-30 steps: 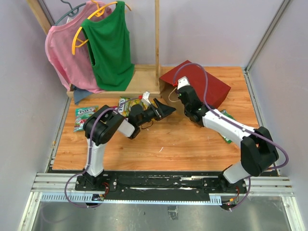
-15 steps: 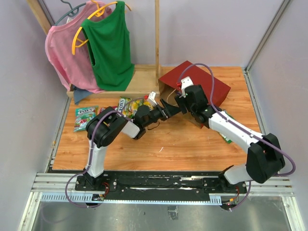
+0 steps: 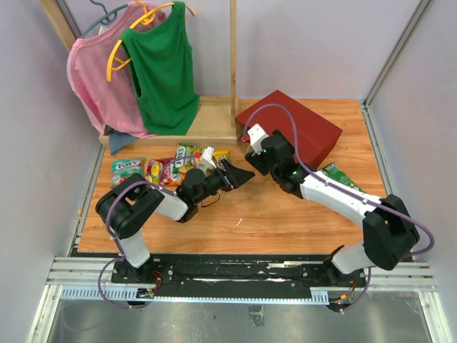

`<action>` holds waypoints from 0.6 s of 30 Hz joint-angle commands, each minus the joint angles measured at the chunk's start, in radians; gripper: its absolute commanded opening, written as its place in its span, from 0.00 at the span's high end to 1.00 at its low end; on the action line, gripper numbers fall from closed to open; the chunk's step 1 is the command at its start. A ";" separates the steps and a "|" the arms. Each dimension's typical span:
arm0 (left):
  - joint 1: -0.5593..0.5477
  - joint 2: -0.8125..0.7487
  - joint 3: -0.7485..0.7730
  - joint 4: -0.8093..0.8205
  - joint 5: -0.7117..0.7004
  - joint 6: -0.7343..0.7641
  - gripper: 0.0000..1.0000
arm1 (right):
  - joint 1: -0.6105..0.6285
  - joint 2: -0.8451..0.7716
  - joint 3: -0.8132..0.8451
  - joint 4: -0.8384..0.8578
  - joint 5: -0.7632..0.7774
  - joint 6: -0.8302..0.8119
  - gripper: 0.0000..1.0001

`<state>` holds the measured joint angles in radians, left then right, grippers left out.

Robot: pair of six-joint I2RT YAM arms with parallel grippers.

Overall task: Take the snacks out of the paper bag
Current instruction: Adjust the paper bag at the center of the board.

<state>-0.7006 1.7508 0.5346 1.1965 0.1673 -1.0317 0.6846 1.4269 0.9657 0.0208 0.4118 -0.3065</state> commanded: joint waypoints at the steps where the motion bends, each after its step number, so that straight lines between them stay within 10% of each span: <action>1: 0.004 -0.033 -0.051 -0.017 -0.029 0.047 0.15 | 0.067 0.066 -0.010 0.109 0.100 -0.174 0.13; 12: 0.004 -0.031 -0.045 -0.034 -0.026 0.068 0.15 | 0.144 0.104 0.008 0.278 0.146 -0.260 0.14; 18: 0.004 -0.033 -0.034 -0.047 -0.020 0.079 0.15 | 0.131 0.124 0.064 0.240 0.140 -0.238 0.30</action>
<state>-0.7006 1.7321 0.4850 1.1481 0.1539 -0.9848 0.8127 1.5436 0.9726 0.2424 0.5285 -0.5488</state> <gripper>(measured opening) 0.851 0.736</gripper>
